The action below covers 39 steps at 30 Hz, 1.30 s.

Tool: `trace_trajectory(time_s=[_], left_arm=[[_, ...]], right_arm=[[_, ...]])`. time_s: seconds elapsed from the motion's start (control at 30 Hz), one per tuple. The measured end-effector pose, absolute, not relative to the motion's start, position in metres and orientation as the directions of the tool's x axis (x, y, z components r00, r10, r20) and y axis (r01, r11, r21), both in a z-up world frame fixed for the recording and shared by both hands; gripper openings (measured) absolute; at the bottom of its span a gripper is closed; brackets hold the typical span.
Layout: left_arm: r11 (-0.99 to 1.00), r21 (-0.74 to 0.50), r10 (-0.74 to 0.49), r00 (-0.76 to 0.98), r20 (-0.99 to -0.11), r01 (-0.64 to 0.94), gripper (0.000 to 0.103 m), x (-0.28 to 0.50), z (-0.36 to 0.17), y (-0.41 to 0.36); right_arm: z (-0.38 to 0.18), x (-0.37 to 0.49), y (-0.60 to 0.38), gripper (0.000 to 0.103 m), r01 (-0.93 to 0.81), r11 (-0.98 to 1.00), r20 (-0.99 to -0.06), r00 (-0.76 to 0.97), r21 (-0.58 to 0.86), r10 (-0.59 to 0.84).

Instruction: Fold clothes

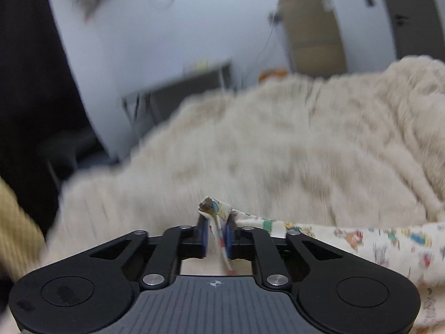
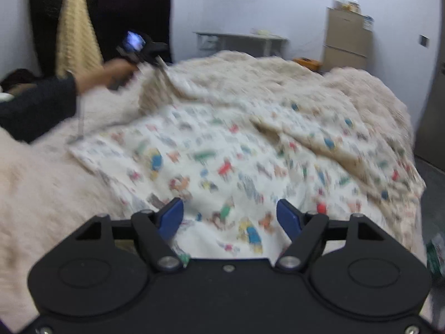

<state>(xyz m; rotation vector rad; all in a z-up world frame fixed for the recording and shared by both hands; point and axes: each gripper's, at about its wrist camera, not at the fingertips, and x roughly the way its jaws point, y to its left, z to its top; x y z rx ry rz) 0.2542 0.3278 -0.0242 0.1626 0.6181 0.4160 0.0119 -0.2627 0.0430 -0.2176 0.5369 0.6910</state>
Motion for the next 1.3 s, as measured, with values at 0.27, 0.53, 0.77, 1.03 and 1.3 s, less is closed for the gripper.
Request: trace_trajectory(time_s=[0.27, 0.53, 0.77, 1.03, 1.3], left_arm=[[0.944, 0.091, 0.317, 0.795, -0.517, -0.317, 0.047, 0.229, -0.010, 0.312], [0.994, 0.086, -0.024, 0.918, -0.395, 0.063, 0.058, 0.195, 0.051, 0.157], [0.975, 0.182, -0.061, 0.940, -0.335, 0.129, 0.065, 0.117, 0.056, 0.064], [0.965, 0.202, -0.101, 0.944, -0.313, 0.170, 0.066, 0.052, 0.037, -0.007], [0.951, 0.229, -0.117, 0.927, -0.355, 0.208, 0.069, 0.053, 0.023, -0.016]], right_arm=[[0.072, 0.095, -0.319, 0.069, -0.472, 0.846, -0.497, 0.811, -0.246, 0.308], [0.031, 0.172, -0.323, 0.062, -0.566, 0.793, -0.559, 0.742, -0.227, 0.369], [-0.008, 0.210, -0.268, 0.022, -0.655, 0.631, -0.635, 0.706, -0.416, 0.314], [0.036, 0.250, -0.276, 0.004, -0.546, 0.767, -0.537, 0.781, -0.338, 0.320], [0.032, 0.280, -0.310, 0.053, -0.568, 0.814, -0.656, 0.661, -0.122, 0.363]])
